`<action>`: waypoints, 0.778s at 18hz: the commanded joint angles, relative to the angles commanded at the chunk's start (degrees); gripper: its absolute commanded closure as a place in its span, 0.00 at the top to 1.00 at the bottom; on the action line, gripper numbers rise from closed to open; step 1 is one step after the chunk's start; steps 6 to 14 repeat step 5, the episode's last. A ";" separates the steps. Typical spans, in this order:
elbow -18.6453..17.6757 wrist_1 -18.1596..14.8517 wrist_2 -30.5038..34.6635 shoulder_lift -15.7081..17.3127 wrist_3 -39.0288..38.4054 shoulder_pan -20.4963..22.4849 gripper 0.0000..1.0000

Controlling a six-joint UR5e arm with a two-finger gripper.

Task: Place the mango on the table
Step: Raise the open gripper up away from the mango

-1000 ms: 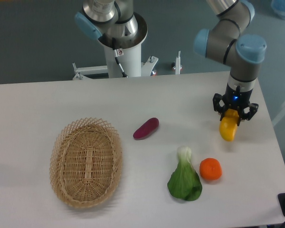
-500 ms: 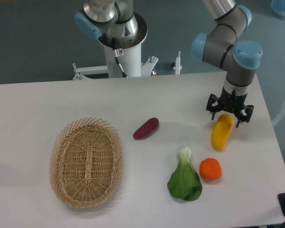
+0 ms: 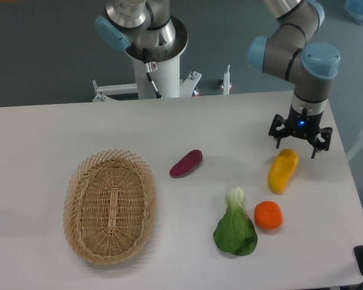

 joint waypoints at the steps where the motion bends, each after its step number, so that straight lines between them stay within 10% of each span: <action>1: -0.09 0.00 0.00 0.35 0.00 -0.09 1.00; 14: -0.18 0.09 0.00 0.44 0.00 -0.09 1.00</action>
